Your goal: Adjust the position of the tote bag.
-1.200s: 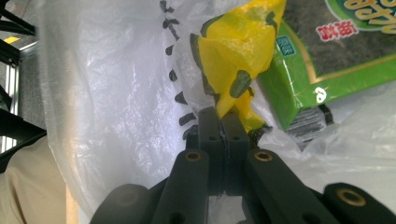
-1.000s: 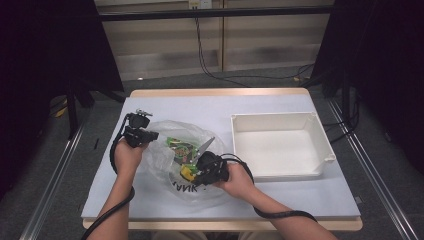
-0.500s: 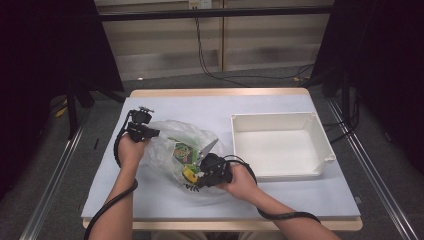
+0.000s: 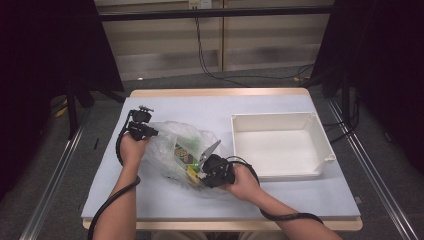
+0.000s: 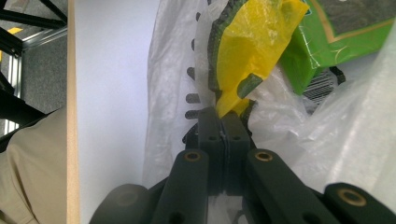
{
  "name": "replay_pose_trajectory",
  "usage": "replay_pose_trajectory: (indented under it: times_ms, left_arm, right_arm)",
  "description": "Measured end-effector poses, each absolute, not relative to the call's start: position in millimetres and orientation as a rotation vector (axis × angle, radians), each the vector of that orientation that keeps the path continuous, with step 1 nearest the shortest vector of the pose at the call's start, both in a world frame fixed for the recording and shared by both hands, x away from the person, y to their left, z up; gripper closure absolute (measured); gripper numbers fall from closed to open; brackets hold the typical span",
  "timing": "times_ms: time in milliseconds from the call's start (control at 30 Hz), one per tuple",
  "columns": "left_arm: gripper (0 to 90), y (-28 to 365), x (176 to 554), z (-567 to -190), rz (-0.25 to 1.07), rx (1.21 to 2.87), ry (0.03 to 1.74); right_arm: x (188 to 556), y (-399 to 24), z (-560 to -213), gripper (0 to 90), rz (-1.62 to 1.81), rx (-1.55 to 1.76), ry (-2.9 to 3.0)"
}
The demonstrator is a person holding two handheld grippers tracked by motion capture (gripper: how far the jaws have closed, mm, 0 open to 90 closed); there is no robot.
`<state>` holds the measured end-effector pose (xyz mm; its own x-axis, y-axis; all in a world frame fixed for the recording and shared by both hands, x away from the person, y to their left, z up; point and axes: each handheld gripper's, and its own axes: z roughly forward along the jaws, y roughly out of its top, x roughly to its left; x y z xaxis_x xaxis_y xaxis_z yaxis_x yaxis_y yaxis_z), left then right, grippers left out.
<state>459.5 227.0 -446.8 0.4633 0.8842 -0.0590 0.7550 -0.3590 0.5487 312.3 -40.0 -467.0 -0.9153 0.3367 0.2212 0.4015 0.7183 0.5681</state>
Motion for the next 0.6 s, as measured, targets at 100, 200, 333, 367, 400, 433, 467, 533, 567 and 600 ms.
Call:
replay_pose_trajectory:
  times_ms: [100, 200, 333, 367, 400, 433, 467, 533, 567, 600]
  left_arm:
    - [90.0, 229, 459, -446, 0.308, 2.202, 1.363]
    - [81.8, 228, 455, -440, 0.282, 2.226, 1.331]
    - [76.9, 228, 444, -429, 0.275, 2.210, 1.298]
    - [76.5, 229, 442, -426, 0.268, 2.195, 1.291]
    - [75.3, 229, 439, -423, 0.266, 2.196, 1.276]
    - [73.9, 229, 437, -420, 0.261, 2.199, 1.265]
    - [72.5, 229, 434, -418, 0.248, 2.200, 1.263]
    - [70.3, 227, 428, -413, 0.252, 2.205, 1.243]
    - [69.6, 226, 425, -411, 0.244, 2.194, 1.244]
    - [69.2, 226, 422, -409, 0.242, 2.205, 1.226]
  right_arm:
    - [313, -40, -467, 88.4, -0.973, -0.616, -2.816]
    - [313, -40, -466, 85.1, -0.978, -0.622, -2.822]
    - [315, -39, -464, 82.3, -0.965, -0.648, -2.847]
    - [315, -39, -463, 81.5, -0.971, -0.661, -2.851]
    - [315, -39, -462, 80.3, -0.969, -0.653, -2.862]
    - [315, -39, -460, 78.7, -0.975, -0.655, -2.867]
    - [315, -39, -459, 78.5, -0.978, -0.658, -2.867]
    - [315, -39, -456, 78.4, -0.978, -0.672, -2.873]
    - [315, -39, -455, 78.4, -0.983, -0.665, -2.875]
    - [316, -39, -453, 78.3, -0.979, -0.667, -2.874]
